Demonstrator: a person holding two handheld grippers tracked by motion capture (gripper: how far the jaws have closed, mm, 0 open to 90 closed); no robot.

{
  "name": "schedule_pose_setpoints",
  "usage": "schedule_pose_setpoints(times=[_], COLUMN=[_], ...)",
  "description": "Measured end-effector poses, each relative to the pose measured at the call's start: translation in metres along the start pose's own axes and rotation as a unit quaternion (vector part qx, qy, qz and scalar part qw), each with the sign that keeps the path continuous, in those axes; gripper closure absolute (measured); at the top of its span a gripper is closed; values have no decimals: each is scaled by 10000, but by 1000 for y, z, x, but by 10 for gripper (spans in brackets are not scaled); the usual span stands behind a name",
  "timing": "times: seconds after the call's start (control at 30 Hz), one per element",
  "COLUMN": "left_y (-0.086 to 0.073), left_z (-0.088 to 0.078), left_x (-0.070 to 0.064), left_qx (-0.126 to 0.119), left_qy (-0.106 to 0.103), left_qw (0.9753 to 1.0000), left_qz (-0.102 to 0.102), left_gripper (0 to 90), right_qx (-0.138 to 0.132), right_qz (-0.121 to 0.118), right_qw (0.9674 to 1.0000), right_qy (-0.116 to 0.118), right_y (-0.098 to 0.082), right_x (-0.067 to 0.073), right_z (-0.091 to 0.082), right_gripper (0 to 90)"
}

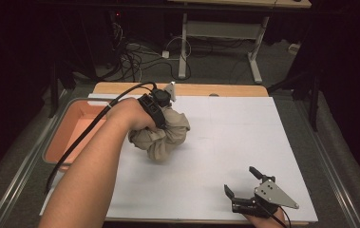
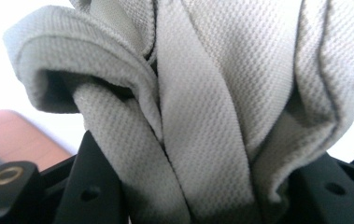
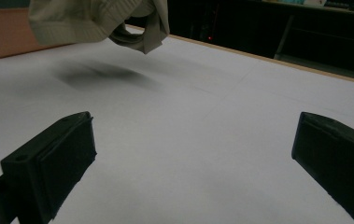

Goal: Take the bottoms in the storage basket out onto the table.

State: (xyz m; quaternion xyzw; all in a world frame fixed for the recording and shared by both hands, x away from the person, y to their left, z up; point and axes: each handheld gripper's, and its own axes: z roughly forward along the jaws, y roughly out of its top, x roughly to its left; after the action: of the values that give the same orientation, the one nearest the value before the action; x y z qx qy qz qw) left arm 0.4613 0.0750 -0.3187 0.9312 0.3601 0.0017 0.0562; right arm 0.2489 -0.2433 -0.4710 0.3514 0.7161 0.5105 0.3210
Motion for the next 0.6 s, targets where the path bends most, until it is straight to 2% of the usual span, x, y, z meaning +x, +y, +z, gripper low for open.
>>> schedule_pose_setpoints(times=[0.17, 0.23, 0.27, 0.37, 0.47, 0.6], left_y=[4, 6, 7, 9, 12, 15], left_z=[16, 22, 25, 33, 44, 59], left_x=[-1, 0, 0, 1, 2, 3], left_qx=[-43, -103, -108, -219, -304, -436], left_qy=[-72, -71, -44, 0, -108, -69], left_qw=[10000, 9999, 9999, 9997, 9993, 9988], left_qz=[-38, -117, -95, -132, -183, -233], left_gripper=[535, 535, 535, 535, 534, 534], right_qx=[-7, 6, 1, 0, 2, 4], right_qz=[-7, -7, -12, -12, -12, -17], right_qw=[10000, 10000, 10000, 10000, 10000, 10000], right_qy=[9, 14, 13, 15, 10, 15], right_y=[0, 0, 0, 0, 0, 0], right_x=[0, 0, 0, 0, 0, -1], right_z=[0, 0, 0, 0, 0, 0], right_gripper=[5, 5, 5, 5, 5, 5])
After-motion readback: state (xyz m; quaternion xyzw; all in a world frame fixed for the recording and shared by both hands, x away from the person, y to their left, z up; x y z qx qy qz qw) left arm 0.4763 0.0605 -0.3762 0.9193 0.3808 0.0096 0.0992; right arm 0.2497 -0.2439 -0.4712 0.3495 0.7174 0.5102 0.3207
